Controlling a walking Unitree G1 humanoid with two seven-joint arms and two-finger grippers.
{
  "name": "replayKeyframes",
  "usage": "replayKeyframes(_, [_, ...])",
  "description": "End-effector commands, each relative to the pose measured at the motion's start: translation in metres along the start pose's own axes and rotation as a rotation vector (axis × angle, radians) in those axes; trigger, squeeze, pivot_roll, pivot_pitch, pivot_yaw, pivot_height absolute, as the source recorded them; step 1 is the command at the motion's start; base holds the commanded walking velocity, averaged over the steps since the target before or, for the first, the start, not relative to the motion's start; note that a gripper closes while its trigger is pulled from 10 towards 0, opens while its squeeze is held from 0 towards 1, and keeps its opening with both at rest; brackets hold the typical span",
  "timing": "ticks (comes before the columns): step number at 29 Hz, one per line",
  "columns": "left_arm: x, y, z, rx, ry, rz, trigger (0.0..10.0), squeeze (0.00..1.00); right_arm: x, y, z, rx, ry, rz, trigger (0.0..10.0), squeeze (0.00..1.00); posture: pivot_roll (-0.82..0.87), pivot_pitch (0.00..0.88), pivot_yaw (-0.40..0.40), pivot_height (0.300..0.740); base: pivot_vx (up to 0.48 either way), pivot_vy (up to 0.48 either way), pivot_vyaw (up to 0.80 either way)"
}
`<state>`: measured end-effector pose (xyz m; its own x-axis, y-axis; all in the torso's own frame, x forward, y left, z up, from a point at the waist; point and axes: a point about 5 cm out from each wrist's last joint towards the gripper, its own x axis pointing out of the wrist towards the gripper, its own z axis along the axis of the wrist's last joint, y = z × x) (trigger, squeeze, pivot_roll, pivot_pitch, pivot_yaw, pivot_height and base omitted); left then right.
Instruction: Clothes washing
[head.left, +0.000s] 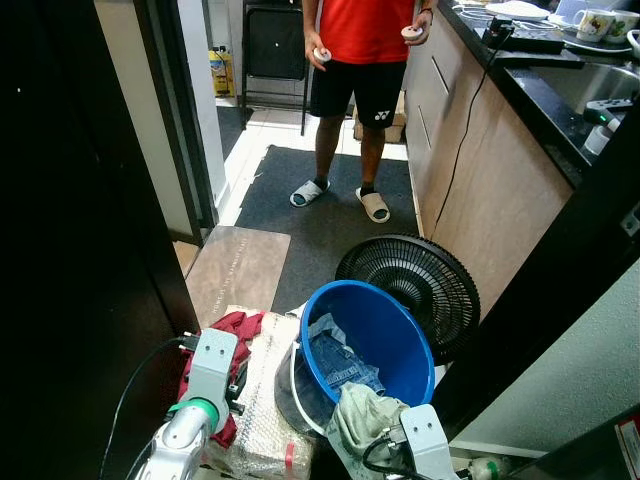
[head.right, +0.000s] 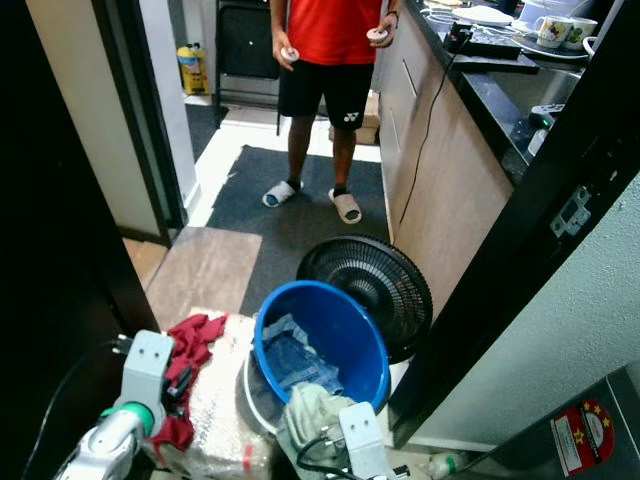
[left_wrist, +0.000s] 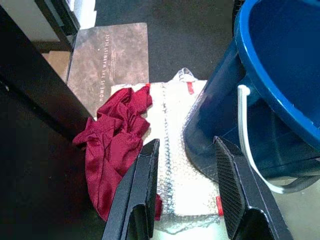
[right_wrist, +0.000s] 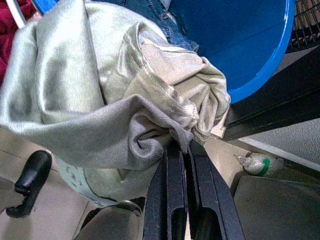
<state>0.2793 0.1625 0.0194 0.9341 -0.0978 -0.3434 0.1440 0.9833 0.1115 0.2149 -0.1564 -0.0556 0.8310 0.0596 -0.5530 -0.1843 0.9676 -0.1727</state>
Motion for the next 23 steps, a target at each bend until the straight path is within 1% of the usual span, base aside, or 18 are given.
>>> replayKeyframes(1, [-0.0026,-0.0005,-0.0096,0.003,0.031,0.003,10.0,0.00,-0.0024,0.0004,-0.0057,-0.006,0.017,-0.001,10.0,0.00,0.00,0.000,0.022,0.740,0.000,0.000,0.00])
replayKeyframes(6, [-0.0002,-0.0007,-0.0109,0.011,0.020,0.009,10.0,0.00,-0.0006,0.0026,-0.0018,-0.010,0.002,0.010,10.0,0.00,0.01,0.000,0.015,0.740,0.000,0.000,0.00])
replayKeyframes(23, [-0.0003,-0.0039,-0.0160,0.020,0.021,0.005,10.0,0.00,-0.0009,0.0057,-0.0035,-0.006,0.012,0.020,10.0,0.00,0.02,0.000,0.020,0.740,0.000,0.000,0.00])
